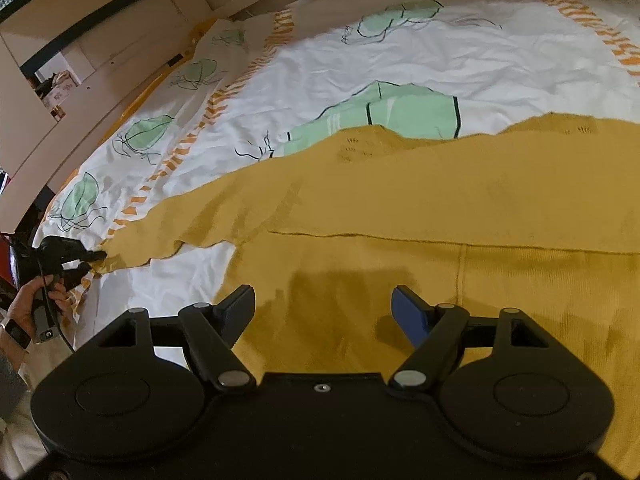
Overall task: Fold small clothes
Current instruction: 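Move the left tool to the cuff of the other sleeve, then grasp the other sleeve with the left tool and fold it across the body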
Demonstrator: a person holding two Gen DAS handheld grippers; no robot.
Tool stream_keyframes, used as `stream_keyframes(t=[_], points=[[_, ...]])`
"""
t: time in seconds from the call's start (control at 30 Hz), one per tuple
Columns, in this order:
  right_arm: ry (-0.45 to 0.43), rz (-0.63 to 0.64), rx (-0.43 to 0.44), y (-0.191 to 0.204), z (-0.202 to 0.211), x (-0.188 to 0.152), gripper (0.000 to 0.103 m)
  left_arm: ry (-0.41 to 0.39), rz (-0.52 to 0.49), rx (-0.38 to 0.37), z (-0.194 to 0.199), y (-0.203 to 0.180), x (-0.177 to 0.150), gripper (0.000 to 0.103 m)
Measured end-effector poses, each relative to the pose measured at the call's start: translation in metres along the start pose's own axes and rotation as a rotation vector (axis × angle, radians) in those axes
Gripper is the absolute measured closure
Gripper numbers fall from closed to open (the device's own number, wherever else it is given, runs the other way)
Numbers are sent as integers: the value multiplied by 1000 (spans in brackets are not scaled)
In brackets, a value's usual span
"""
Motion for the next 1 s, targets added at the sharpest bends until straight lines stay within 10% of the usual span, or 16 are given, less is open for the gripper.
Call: stream_keyframes(t=[0.43,1.0], points=[[-10,-18,-10,-16,12,-4,25,-50,-211,-219,53,-138,-41,100],[-29,-73,-24,-48,29,-8,25,274,-627,-490,54,-282,-251,99]])
Point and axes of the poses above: each gripper's, at about its wrist camera, not at the fingertips, and z roughly against the way its jaws point, y to its left, x to its top, the point moved 9 cm from there along -z, roughly the way its jaws point, and after that the axes turned 7 degrees about z, right-handed, at the moved point
